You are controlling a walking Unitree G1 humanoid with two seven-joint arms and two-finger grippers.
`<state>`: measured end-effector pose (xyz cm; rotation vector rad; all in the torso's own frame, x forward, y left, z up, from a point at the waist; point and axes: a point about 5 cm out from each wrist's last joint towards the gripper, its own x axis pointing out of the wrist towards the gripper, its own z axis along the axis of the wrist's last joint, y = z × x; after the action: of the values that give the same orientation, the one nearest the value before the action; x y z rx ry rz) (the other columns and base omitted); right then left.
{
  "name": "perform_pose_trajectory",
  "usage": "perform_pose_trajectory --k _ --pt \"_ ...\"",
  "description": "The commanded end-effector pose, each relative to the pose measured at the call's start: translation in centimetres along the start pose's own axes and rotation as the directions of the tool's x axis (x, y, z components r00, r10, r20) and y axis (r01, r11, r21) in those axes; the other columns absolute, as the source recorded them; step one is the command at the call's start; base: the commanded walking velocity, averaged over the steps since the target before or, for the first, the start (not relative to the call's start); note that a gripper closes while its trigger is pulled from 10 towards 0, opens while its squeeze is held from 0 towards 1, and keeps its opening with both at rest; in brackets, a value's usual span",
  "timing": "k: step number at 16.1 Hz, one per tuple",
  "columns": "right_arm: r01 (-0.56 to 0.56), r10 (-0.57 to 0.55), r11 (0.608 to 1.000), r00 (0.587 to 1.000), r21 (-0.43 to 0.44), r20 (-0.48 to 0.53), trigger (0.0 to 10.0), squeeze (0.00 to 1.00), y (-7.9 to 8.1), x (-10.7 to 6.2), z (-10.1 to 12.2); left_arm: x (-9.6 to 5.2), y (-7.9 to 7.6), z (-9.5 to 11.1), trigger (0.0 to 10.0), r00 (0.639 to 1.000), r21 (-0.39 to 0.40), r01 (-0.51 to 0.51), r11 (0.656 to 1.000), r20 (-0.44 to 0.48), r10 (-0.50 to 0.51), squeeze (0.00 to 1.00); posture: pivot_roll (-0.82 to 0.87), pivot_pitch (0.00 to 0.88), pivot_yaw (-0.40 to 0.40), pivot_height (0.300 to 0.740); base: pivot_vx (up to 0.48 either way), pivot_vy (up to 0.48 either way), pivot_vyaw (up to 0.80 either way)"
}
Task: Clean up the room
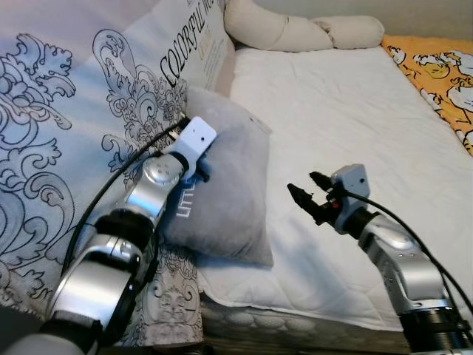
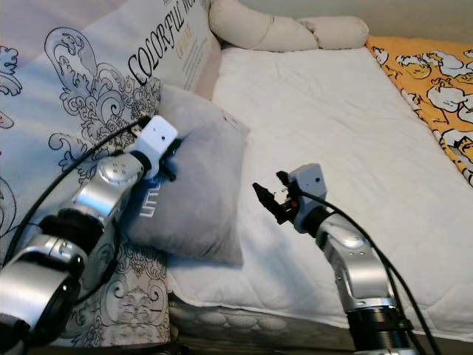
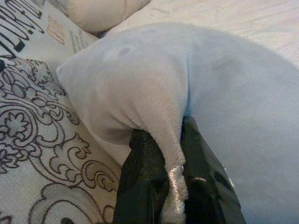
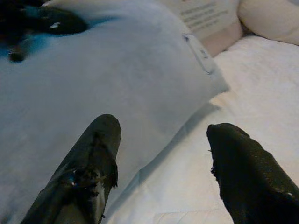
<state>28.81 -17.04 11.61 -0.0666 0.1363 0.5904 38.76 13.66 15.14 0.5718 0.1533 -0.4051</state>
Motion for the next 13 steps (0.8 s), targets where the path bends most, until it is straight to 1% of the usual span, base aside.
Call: perform_pose_trajectory --k 1,2,3,4,5,7,8,9,10,12,13 --pt "-0.022 0.022 1.000 1.000 -0.003 0.010 10.0 1.00 0.1 -0.3 0.3 0.0 2.1 2.3 10.0 0.997 0.056 -0.044 0.997 0.073 0.040 0.00 -0.02 0.000 0.080 0.740 0.000 0.000 0.00" --pt "-0.033 0.033 0.999 0.999 -0.003 0.008 10.0 1.00 0.2 -0.4 0.3 0.1 2.3 2.5 10.0 0.997 0.069 -0.044 0.997 0.073 0.039 0.00 -0.03 0.000 0.082 0.740 0.000 0.000 0.00" --pt "-0.055 0.055 0.998 0.999 -0.005 0.003 10.0 1.00 0.3 -0.6 0.3 0.3 2.4 2.8 10.0 0.997 0.100 -0.035 0.994 0.078 0.027 0.00 -0.03 0.000 0.083 0.740 0.000 0.000 0.00" --pt "-0.093 0.093 0.996 0.996 -0.007 -0.009 10.0 1.00 0.9 -0.8 0.1 0.5 2.1 3.1 10.0 0.997 0.145 0.000 0.989 0.073 -0.010 0.00 -0.03 0.000 0.089 0.740 0.000 0.000 0.00" --pt "-0.122 0.122 0.993 0.992 -0.007 -0.016 10.0 1.00 1.3 -0.9 0.0 0.8 1.9 3.4 10.0 0.997 0.170 0.026 0.985 0.061 -0.036 0.00 -0.04 0.000 0.096 0.740 0.000 0.000 0.00" --pt "-0.139 0.139 0.990 0.990 -0.002 -0.019 10.0 1.00 1.7 -1.2 -0.2 1.1 1.8 3.4 10.0 0.998 0.218 0.056 0.974 0.017 -0.062 0.00 -0.05 0.000 0.105 0.740 0.000 0.000 0.00" --pt "-0.139 0.139 0.990 0.990 -0.002 -0.019 10.0 1.00 1.7 -1.3 -0.2 1.2 1.7 3.4 10.0 0.997 0.229 0.069 0.971 0.008 -0.072 0.00 -0.05 0.000 0.105 0.740 0.000 0.000 0.00" --pt "-0.142 0.142 0.990 0.990 -0.002 -0.024 10.0 1.00 1.7 -1.6 -0.3 1.3 1.4 3.2 10.0 0.993 0.250 0.115 0.961 -0.024 -0.112 0.00 -0.06 0.000 0.116 0.740 0.000 0.000 0.00" --pt "-0.140 0.140 0.990 0.990 -0.002 -0.026 10.0 1.00 1.7 -1.7 -0.3 1.3 1.2 3.1 10.0 0.992 0.258 0.129 0.957 -0.038 -0.123 0.00 -0.06 0.000 0.116 0.740 0.000 0.000 0.00" --pt "-0.134 0.134 0.991 0.990 0.000 -0.032 10.0 1.00 1.7 -1.9 -0.4 1.5 0.9 2.8 10.0 0.987 0.263 0.152 0.953 -0.095 -0.131 0.00 -0.07 0.000 0.123 0.740 0.000 0.000 0.00" --pt "-0.133 0.133 0.991 0.991 0.001 -0.034 10.0 1.00 1.7 -1.9 -0.5 1.6 0.8 2.7 10.0 0.983 0.238 0.163 0.958 -0.118 -0.138 0.00 -0.07 0.000 0.124 0.740 0.000 0.000 0.00"
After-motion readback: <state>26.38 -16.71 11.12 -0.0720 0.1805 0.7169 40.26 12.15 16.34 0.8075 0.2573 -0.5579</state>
